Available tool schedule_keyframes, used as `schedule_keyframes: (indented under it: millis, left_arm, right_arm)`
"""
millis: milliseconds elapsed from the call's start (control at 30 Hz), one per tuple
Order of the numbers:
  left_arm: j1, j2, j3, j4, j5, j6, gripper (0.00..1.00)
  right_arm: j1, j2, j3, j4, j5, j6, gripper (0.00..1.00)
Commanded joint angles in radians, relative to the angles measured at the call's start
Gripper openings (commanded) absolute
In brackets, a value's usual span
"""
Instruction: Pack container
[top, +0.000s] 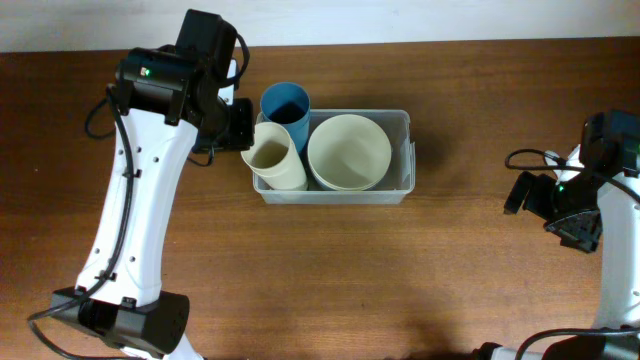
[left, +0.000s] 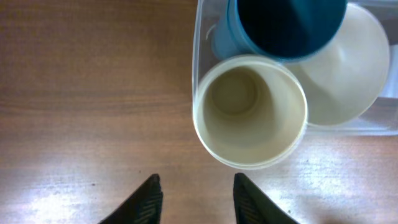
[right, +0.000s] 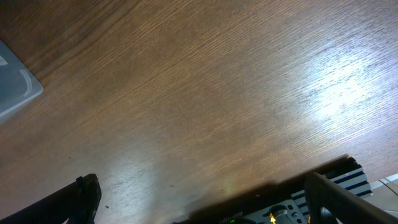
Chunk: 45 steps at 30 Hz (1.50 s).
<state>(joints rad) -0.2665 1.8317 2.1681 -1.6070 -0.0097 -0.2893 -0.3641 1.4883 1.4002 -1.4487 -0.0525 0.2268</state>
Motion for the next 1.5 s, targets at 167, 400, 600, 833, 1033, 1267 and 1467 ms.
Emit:
schedule_keyframes:
  millis: [167, 400, 600, 833, 1033, 1267, 1467]
  left_arm:
    - [-0.001, 0.005, -0.001, 0.056, -0.013, -0.01, 0.52]
    - [0.015, 0.002, 0.029, 0.058, -0.025, -0.01, 0.72]
    - [0.142, -0.021, 0.088, -0.004, -0.102, -0.013, 1.0]
    - [0.31, -0.15, 0.09, -0.063, -0.103, -0.049, 1.0]
    - [0.421, -0.29, 0.09, -0.064, -0.092, -0.062, 1.0]
    - [0.426, -0.389, 0.09, -0.08, -0.091, -0.081, 1.0]
    - [0.426, -0.438, 0.026, -0.078, -0.028, -0.084, 1.0]
  right_arm:
    - [0.003, -0.01, -0.003, 0.002, 0.008, -0.006, 0.99]
    - [0.003, -0.01, -0.003, 0.002, 0.008, -0.006, 0.99]
    - [0.003, -0.01, -0.003, 0.002, 0.008, -0.006, 0.99]
    - [0.003, -0.01, -0.003, 0.002, 0.008, -0.006, 0.99]
    - [0.003, -0.01, -0.003, 0.002, 0.008, -0.006, 0.99]
    - [0.003, -0.01, -0.003, 0.002, 0.008, -0.006, 0.99]
    - [0.003, -0.01, -0.003, 0.003, 0.012, -0.01, 0.99]
